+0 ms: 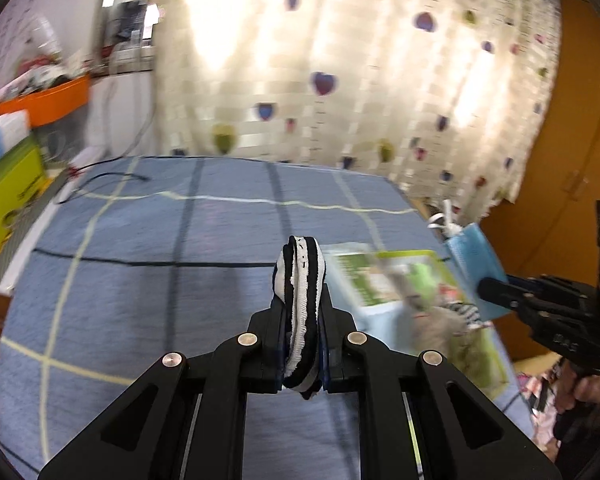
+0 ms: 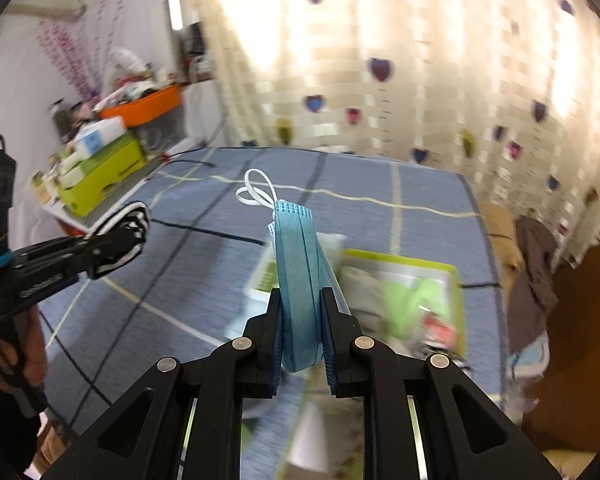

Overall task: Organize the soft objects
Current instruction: 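Carry the blue mask and striped sock with both tools over the tray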

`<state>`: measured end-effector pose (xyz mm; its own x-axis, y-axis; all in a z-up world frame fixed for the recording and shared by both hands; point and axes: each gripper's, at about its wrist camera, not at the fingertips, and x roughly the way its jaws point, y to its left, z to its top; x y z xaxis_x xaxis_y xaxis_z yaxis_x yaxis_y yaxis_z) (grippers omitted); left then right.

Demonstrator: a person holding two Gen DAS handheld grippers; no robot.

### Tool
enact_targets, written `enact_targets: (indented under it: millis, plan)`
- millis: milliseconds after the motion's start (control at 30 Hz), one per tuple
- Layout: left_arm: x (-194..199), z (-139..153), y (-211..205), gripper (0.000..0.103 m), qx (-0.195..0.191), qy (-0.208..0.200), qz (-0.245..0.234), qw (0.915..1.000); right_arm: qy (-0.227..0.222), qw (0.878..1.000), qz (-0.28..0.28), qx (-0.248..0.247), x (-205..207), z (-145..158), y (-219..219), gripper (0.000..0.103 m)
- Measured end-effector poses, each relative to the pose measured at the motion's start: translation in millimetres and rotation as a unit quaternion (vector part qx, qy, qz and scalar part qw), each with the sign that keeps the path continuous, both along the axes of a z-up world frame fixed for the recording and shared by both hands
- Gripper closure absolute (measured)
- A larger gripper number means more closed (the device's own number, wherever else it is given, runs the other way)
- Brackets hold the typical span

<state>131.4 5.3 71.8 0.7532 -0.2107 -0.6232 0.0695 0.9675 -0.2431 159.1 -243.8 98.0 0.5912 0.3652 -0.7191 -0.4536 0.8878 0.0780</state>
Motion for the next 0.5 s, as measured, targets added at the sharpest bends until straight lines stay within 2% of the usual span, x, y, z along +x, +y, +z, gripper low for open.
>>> enact_targets:
  millis: [233,500]
  plan:
    - [4.8,3.6,-66.9,0.09,-0.005,0.004,-0.066,0.9978,0.011,0.999,-0.051,0.0,-5.4,-13.1,-59.6,0.087]
    - [-1.8,-29.9,-133.8,0.09,-0.029,0.053,-0.134,0.9891,0.048,0.994,-0.093,-0.007,-20.0,-50.9,-103.9,0.087]
